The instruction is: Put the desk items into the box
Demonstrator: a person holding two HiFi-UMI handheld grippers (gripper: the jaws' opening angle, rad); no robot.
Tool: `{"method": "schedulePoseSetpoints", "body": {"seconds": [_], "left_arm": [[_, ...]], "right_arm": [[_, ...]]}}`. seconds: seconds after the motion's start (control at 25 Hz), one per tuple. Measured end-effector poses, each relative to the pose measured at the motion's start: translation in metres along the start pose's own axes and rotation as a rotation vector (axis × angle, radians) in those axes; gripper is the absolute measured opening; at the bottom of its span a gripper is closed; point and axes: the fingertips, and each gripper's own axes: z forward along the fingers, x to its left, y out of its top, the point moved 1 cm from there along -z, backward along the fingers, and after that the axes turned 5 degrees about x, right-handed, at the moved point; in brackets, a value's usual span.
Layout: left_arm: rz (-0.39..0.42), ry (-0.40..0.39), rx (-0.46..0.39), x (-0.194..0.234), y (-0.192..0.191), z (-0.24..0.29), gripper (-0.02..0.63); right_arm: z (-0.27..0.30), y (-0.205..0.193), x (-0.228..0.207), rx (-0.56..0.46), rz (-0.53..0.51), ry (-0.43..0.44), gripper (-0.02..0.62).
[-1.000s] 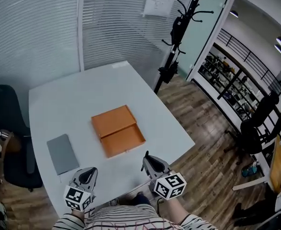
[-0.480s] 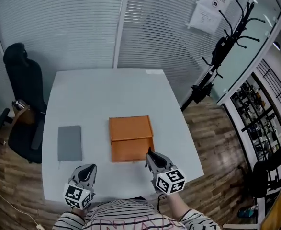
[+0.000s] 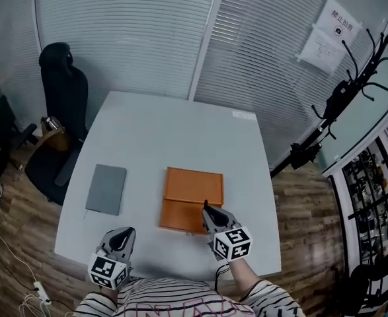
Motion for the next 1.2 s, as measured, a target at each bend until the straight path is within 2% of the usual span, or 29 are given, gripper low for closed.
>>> {"method": "schedulePoseSetpoints", "body": {"seconds": [0.24,0.44,1.04,1.2], "left_arm": [[-0.038,0.096,0.020,0.002,-0.010,-0.017,0.025],[-0.057,0.138,0.030,0.010,-0.017,-0.030,0.025],[-0.057,0.171,0.039,0.030,-0.024,-0.051,0.025],[-0.062,0.170,0.042,0.032,-0.027,-0.052,0.025]], "right_arm": [[0.030,-0.018,-0.003,0.106,-0.073,0.076,0.058],[0.052,-0.034,0.007,0.193,-0.127,0.129,0.058],[0.101,-0.072,0.021,0.381,-0.230,0.156,0.058],[0.111,-0.079,0.027,0.430,-0.250,0.186,0.058]]}}
